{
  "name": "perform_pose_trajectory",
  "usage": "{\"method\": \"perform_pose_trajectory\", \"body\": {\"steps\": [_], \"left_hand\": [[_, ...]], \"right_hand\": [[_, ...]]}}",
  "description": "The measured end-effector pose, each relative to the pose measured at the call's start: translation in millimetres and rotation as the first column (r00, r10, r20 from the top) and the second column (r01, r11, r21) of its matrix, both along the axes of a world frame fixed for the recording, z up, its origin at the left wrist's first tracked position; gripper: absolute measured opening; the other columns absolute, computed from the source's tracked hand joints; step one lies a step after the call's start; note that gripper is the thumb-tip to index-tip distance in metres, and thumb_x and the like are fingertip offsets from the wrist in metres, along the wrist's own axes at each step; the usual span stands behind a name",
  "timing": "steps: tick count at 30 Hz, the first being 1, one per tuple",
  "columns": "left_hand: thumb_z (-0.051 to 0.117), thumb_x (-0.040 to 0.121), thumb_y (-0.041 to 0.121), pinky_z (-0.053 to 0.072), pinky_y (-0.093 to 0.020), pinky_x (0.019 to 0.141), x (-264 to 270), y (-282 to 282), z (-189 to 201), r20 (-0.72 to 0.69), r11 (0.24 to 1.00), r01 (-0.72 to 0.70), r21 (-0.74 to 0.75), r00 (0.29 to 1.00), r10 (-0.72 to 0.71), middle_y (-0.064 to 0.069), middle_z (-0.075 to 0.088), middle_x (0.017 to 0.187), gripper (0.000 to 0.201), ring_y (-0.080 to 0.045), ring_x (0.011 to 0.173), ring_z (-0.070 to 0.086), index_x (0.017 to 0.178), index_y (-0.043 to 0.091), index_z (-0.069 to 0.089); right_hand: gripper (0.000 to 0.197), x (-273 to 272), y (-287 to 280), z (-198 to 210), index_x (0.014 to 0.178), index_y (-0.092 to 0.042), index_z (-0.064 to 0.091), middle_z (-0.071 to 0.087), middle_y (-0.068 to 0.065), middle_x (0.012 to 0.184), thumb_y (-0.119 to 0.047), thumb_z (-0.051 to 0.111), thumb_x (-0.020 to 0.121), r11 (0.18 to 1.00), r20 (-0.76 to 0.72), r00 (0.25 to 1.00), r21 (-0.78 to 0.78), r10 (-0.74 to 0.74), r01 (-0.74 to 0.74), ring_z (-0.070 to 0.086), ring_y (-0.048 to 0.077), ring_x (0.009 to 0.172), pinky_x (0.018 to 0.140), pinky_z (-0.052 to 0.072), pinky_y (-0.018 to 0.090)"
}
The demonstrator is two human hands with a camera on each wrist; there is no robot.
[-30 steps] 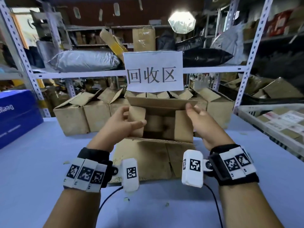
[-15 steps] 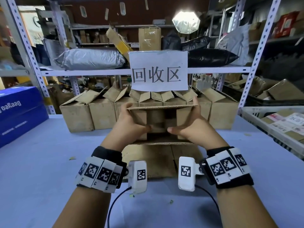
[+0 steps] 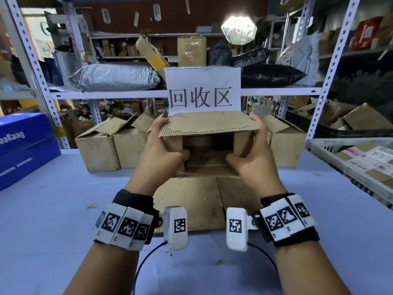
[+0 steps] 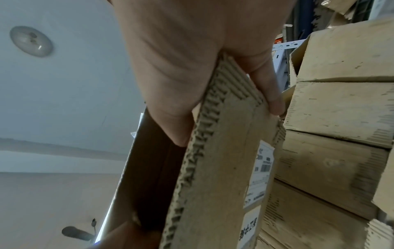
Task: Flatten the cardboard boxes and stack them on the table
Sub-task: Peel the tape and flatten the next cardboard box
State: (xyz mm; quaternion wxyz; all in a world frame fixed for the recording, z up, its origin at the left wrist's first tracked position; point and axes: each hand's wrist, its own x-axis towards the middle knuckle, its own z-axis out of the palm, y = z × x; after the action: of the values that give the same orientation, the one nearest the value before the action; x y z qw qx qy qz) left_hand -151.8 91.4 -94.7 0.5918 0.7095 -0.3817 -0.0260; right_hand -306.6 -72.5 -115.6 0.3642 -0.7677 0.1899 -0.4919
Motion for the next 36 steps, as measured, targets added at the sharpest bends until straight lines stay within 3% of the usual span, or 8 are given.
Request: {"method": "perform_pose_trajectory", "body": {"steps": [4,8,12,17,23,28,32,36], "left_hand": [[0.059,0.069,0.022,0.053,-0.026,0.067,-1.9,7.1,8.2,-0.092,0.988,0.136,-0.070,0.986,-0.143,0.020,0.051,0.127,0.072,-0.001,0.108,0.059,0.127,0.063,0.047],[0.050,0.084,0.003,0.052,-0.024,0.071,6.0,10.9,10.7,-0.167,0.972,0.184,-0.147,0.964,-0.208,0.011,0.068,0.113,0.066,-0.007,0.097,0.065,0.129,0.049,0.060],[0.040,0.088,-0.010,0.054,-0.037,0.076,11.0,12.3,10.3,-0.213,0.965,0.191,-0.179,0.950,-0.228,0.010,0.070,0.102,0.071,-0.014,0.093,0.062,0.128,0.044,0.065],[0.039,0.089,-0.013,0.054,-0.034,0.069,15.9,11.1,8.6,-0.223,0.960,0.201,-0.194,0.944,-0.242,0.014,0.070,0.095,0.072,-0.006,0.081,0.066,0.127,0.041,0.066],[0.052,0.106,0.032,0.058,-0.031,0.063,13.2,13.3,8.5,-0.309,0.940,0.198,-0.280,0.908,-0.283,0.016,0.071,0.114,0.033,-0.011,0.094,0.071,0.135,0.047,0.053],[0.042,0.106,0.050,0.059,-0.040,0.069,9.7,14.6,11.1,-0.371,0.936,0.165,-0.312,0.885,-0.279,0.005,0.072,0.125,0.040,-0.026,0.107,0.071,0.134,0.030,0.062],[0.044,0.108,0.041,0.055,-0.033,0.070,11.6,14.2,8.5,-0.395,0.963,0.069,-0.261,0.903,-0.172,-0.006,0.072,0.121,0.037,-0.020,0.102,0.067,0.130,0.020,0.065],[0.039,0.109,0.018,0.048,-0.025,0.067,15.6,17.9,7.0,-0.278,0.950,0.130,-0.285,0.937,-0.212,0.000,0.075,0.118,0.036,-0.012,0.095,0.067,0.128,0.026,0.069]], "right_hand": [[0.092,-7.5,-8.7,11.5,0.140,-0.070,0.022,0.063,-0.018,0.125,-0.022,0.060,0.071,0.993,0.020,0.997,0.091,0.072,-0.073,0.065,0.014,0.102,0.082,0.054,0.036],[0.077,-13.1,-19.4,19.8,0.133,-0.065,0.040,0.057,-0.046,0.113,-0.011,0.043,0.078,0.976,0.076,0.983,0.128,0.167,-0.175,0.061,-0.011,0.097,0.081,0.051,0.026],[0.070,-13.2,-23.4,19.8,0.131,-0.044,0.051,0.059,-0.038,0.116,0.003,0.032,0.083,0.953,0.171,0.956,0.152,0.237,-0.263,0.059,-0.013,0.097,0.075,0.049,0.012],[0.057,-8.2,-21.2,13.7,0.131,-0.040,0.050,0.038,-0.024,0.148,-0.010,0.034,0.084,0.925,0.252,0.921,0.165,0.296,-0.342,0.035,-0.030,0.121,0.101,0.027,0.009],[0.047,-8.9,-20.5,11.5,0.131,-0.043,0.053,0.042,-0.019,0.151,-0.018,0.035,0.095,0.895,0.244,0.907,0.208,0.343,-0.395,0.034,-0.002,0.142,0.118,0.030,0.031],[0.054,-12.5,-20.5,14.8,0.132,-0.038,0.052,0.046,-0.041,0.133,-0.002,0.029,0.099,0.894,0.187,0.910,0.198,0.369,-0.403,0.039,-0.032,0.115,0.088,0.033,-0.006],[0.038,-17.3,-20.5,16.2,0.128,-0.026,0.058,0.058,-0.005,0.141,-0.015,0.036,0.099,0.839,0.242,0.866,0.238,0.437,-0.490,0.054,0.006,0.128,0.099,0.045,0.023],[0.041,-20.2,-18.6,19.8,0.102,-0.015,0.064,0.073,0.005,0.111,-0.051,0.044,0.097,0.804,0.367,0.863,0.357,0.348,-0.476,0.067,0.014,0.103,0.087,0.048,0.032]]}}
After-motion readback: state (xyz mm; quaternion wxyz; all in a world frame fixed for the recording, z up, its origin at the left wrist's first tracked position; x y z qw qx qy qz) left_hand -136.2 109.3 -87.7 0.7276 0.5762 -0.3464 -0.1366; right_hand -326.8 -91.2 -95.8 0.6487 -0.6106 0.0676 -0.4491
